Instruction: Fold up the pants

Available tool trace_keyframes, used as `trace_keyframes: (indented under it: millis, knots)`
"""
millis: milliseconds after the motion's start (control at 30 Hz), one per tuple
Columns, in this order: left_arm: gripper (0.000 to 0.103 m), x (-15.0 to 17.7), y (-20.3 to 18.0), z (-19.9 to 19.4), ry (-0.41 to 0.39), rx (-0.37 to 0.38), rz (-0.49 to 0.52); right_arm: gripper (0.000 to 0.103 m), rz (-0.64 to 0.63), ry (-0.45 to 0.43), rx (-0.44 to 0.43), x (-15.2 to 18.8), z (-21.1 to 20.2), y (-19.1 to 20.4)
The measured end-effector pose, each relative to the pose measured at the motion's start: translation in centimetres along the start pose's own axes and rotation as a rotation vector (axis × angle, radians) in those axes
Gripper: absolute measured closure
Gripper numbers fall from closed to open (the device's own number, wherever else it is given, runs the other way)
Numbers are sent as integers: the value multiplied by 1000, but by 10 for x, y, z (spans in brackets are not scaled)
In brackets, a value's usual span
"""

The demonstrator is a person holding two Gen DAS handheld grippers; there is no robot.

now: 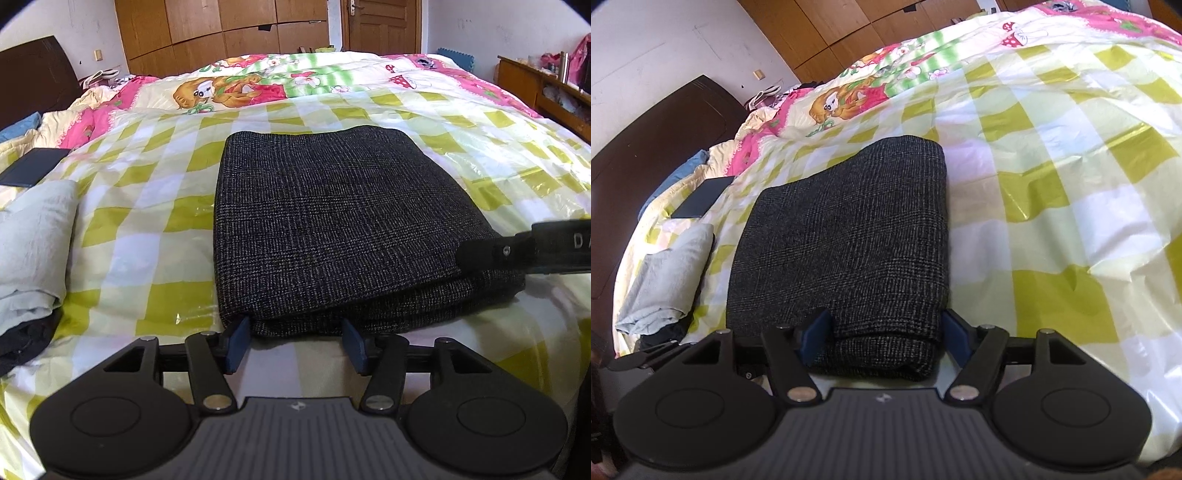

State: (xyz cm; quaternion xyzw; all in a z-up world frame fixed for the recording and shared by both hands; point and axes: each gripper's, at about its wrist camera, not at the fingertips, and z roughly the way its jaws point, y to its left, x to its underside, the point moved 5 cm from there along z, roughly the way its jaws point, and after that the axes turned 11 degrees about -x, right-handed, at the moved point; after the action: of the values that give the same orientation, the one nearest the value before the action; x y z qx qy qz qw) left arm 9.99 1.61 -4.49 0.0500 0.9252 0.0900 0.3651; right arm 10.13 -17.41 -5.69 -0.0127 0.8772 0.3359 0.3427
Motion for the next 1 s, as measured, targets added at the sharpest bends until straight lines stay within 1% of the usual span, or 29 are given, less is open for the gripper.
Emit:
trace_keyframes:
  millis: [67,133,200,300,400,500,567,633,667,767,833,867,933,967,1000]
  knots:
    - [38,0,5,-6,-5,26,-14,35,40,-12,-29,-2,-7,-3]
    - [38,1,14,-14,-11,58,-34,35,55,-33,-43,-5,-15,-6]
    - [38,1,22,-19,-12,62,-52,35,69,-60,-43,-9,-21,-9]
    - [38,-6,32,-27,-41,63,-82,35,79,-89,-56,-19,-21,-10]
    - [38,-23,39,-28,-89,71,-121,35,67,-68,-37,-33,-5,-13]
    - [38,-36,42,-17,-110,62,-135,34,75,-20,-38,-41,18,-18]
    - [38,-41,40,0,-91,81,-126,34,74,6,-17,-43,31,-21]
    - [38,-41,39,18,-55,88,-118,34,70,22,-20,-43,38,-21]
    - [37,-40,38,26,-41,104,-117,33,63,26,-22,-43,40,-21]
    - [24,-37,39,43,-22,166,-145,32,39,45,-26,-43,48,-22]
    - [7,-34,42,52,-15,163,-155,30,42,55,-42,-44,55,-25]
    - [5,-32,44,55,-12,165,-162,29,51,57,-49,-45,58,-26]
    - [4,-30,48,59,-4,197,-186,31,56,65,-55,-47,59,-26]
    - [5,-30,48,60,4,205,-193,35,56,69,-54,-47,58,-25]
    - [9,-30,46,59,8,210,-191,41,63,71,-56,-47,56,-26]
